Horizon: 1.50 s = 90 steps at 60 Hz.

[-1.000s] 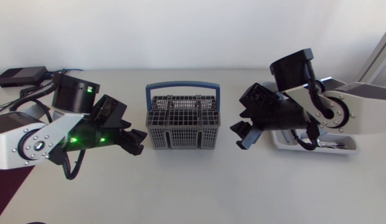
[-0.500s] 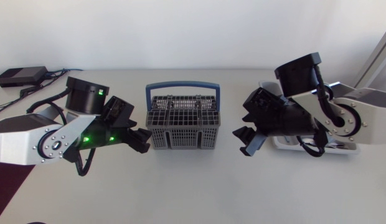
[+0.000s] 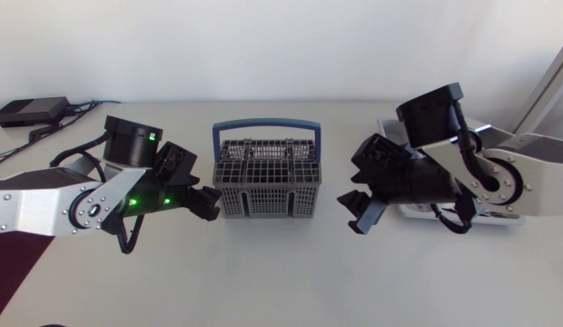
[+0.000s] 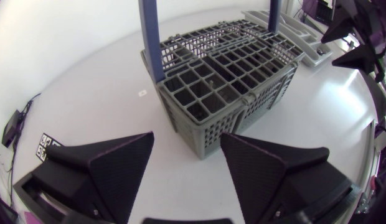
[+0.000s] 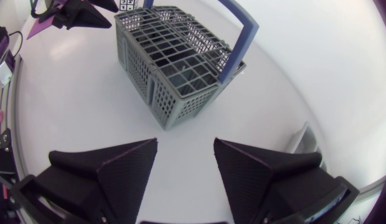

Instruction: Transfer all utensils from the basket to the drawer tray.

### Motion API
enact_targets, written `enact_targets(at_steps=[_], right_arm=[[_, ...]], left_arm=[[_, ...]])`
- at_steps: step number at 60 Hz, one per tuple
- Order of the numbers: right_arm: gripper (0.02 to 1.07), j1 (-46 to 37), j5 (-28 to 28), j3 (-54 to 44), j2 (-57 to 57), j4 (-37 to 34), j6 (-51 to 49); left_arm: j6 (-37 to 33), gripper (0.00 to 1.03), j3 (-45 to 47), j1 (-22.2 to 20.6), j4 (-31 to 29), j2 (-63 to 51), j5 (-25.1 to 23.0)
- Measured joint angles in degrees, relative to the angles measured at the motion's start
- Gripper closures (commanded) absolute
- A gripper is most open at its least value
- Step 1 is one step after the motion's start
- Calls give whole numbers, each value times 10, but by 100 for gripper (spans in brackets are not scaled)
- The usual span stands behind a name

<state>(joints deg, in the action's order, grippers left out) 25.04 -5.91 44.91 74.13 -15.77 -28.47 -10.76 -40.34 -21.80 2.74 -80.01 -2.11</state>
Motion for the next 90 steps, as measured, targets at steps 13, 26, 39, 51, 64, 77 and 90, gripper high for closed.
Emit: enact_targets(at_steps=[13,26,39,51,64,77,90], right_arm=[[40,1,0,0,0,-1,0],[40,4,0,-2,0,-1,0],[40,7,0,-7,0,-1,0],[29,8,0,-13,-10,-1,0],[11,8,3,-28,-36,-1,6],[6,8,9,-50,-81,-3,20],[6,1,23,-60,-139,-3,37]], left_arm=[[0,29,0,5,20,-3,9],[0,29,0,9,23,-3,9],[0,29,0,12,27,-6,9],[0,29,6,14,16,15,9],[0,26,28,22,-17,106,9],[-13,20,40,30,-54,189,10],[-13,5,58,52,-76,240,11]])
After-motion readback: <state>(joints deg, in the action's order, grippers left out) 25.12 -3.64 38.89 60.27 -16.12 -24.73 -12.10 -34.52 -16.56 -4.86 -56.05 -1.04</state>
